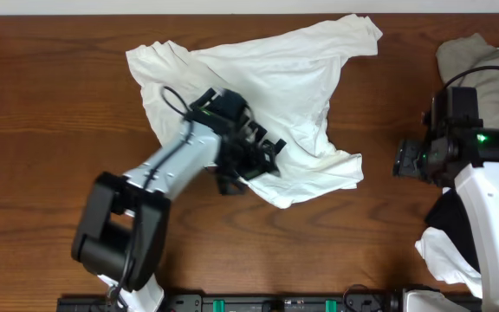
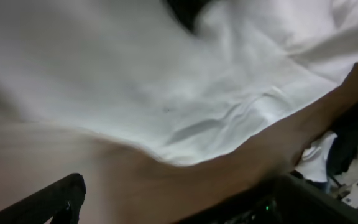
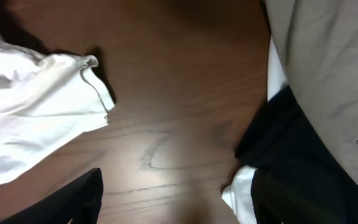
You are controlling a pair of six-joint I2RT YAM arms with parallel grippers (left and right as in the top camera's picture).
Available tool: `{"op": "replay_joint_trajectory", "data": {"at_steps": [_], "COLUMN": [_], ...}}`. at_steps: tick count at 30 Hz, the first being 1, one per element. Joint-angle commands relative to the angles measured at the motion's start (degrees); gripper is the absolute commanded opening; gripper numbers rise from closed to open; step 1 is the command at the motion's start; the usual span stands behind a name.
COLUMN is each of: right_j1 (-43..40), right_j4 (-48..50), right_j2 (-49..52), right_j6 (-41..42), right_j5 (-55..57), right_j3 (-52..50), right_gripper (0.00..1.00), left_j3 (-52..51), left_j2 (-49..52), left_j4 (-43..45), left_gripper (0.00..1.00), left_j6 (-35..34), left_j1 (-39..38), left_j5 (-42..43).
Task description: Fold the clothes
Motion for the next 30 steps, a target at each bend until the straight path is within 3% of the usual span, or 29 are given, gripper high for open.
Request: {"op": "replay_joint_trajectory", "data": {"at_steps": [1, 7, 15, 24, 26, 30], "right_j1": [-0.5, -0.5, -0.5, -0.5, -0.5, -0.5], "right_j4": [0.0, 0.0, -0.3, -0.5, -0.5, -0.8], "right_j2": [1.3, 1.6, 1.6, 1.6, 1.6, 1.6], "right_j6": [-2.1, -2.3, -2.3, -2.5, -2.5, -2.5], "right_j5": [-0.7, -0.7, -1.3, -1.5, -1.6, -1.6], "right_j3": [0.0, 0.0, 0.0, 0.0, 0.0, 0.0], "right_gripper": [0.74, 0.75, 0.75, 0.75, 0.75, 0.75], "left_j3": [-2.2, -2.8, -4.0, -4.1, -4.1, -4.1], "left_j2": [-0.9, -0.8, -0.8, -0.4, -0.2, 0.5], "left_j4": [5.9, 9.9, 8.1, 9.4, 9.9, 13.5], "left_gripper": [0.98, 0.98, 0.98, 1.00, 0.89, 0.81], "left_j6": [-6.8, -13.2, -22.4, -27.7, -28.8, -28.8], "left_j1": [-5.1, -12.0, -14.1, -14.4, -14.9, -16.3], "left_j5": [0.5, -10.7, -12.7, -19.0, -19.0, -19.1]}}
